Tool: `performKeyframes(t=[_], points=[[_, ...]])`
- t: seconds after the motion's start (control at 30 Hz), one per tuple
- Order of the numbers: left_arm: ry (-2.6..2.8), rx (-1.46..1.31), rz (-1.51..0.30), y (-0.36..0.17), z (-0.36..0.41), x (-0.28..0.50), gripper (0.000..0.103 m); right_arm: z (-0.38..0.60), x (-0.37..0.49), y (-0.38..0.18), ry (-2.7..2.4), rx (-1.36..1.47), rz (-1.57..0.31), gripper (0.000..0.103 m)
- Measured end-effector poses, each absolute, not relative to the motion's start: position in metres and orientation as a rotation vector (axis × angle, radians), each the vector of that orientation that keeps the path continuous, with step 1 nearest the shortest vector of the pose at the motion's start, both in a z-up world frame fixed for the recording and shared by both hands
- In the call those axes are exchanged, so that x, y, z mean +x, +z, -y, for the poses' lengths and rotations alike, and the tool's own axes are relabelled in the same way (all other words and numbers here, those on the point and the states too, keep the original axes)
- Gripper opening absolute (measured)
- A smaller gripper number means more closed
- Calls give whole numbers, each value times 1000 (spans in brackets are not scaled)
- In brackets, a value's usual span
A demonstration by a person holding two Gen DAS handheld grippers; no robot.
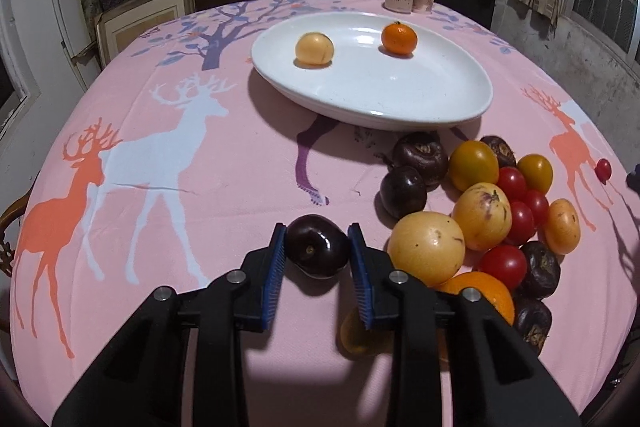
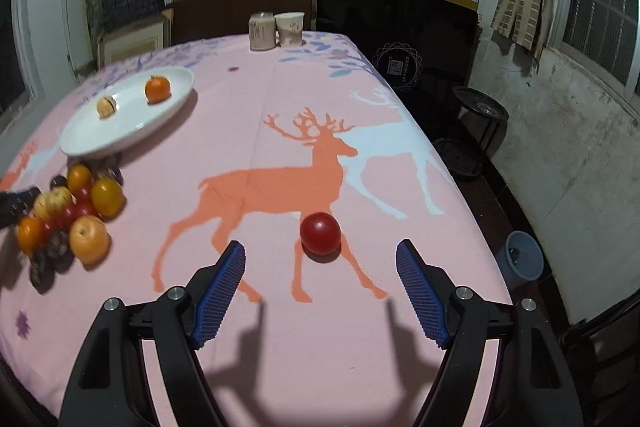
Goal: Organize fruits
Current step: 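Grasp a dark purple fruit with the left tool while the right tool grasps the red cherry tomato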
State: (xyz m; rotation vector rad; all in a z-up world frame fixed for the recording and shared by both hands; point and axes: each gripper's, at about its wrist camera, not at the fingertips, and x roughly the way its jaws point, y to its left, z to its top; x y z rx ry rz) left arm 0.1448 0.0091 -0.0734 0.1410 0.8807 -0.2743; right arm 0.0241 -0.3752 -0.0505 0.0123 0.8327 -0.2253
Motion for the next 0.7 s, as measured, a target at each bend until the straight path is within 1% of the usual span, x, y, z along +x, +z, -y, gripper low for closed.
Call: performKeyframes(t=[0.1,0.13,0.2,0.27,0.3,0.33,0.37,0.4,0.7], points=[[-263,112,-855,-65,-15,142,30,376,39,-58,-234,7,-842,78],[-261,106,-851,-64,-16,142,30,378,44,-61,-242,9,-849,77],[-257,98,-841,-60,-19,139,30,381,56,-68,-250,14,-874,68],[-258,95,-837,-58,-20,136,30,383,65,-75,-254,25,-901,49],[-256,96,-834,-56,-21,134,30,384,70,-80,-255,28,-922,45],[-254,97,-830,-55,-21,132,30,382,71,-82,-253,27,-931,34],[-253,97,-827,-54,-22,131,30,380,71,-82,-258,19,-920,31],[-253,93,-826,-53,-23,130,30,379,70,-81,-259,11,-913,29],[-249,87,-816,-50,-26,123,30,365,56,-72,-201,24,-867,28]])
